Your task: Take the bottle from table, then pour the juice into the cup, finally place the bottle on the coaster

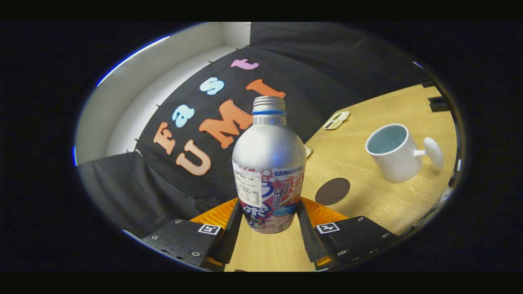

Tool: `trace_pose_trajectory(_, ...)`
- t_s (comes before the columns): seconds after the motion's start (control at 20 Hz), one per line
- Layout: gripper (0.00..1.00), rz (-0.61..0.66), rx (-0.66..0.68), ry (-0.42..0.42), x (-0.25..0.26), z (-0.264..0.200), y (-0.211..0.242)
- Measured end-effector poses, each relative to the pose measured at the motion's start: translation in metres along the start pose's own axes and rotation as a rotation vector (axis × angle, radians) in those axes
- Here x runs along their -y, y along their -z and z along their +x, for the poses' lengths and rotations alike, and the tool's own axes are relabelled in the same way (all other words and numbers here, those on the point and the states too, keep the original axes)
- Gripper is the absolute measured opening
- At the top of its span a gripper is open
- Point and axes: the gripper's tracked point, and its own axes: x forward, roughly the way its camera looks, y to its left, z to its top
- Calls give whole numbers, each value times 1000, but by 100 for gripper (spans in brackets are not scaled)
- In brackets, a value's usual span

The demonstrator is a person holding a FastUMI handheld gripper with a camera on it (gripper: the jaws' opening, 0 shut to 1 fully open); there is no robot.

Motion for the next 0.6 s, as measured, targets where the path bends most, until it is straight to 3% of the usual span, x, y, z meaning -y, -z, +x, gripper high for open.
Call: trace_pose_trajectory(0.6, 69, 362, 37, -28, -14, 11, -13)
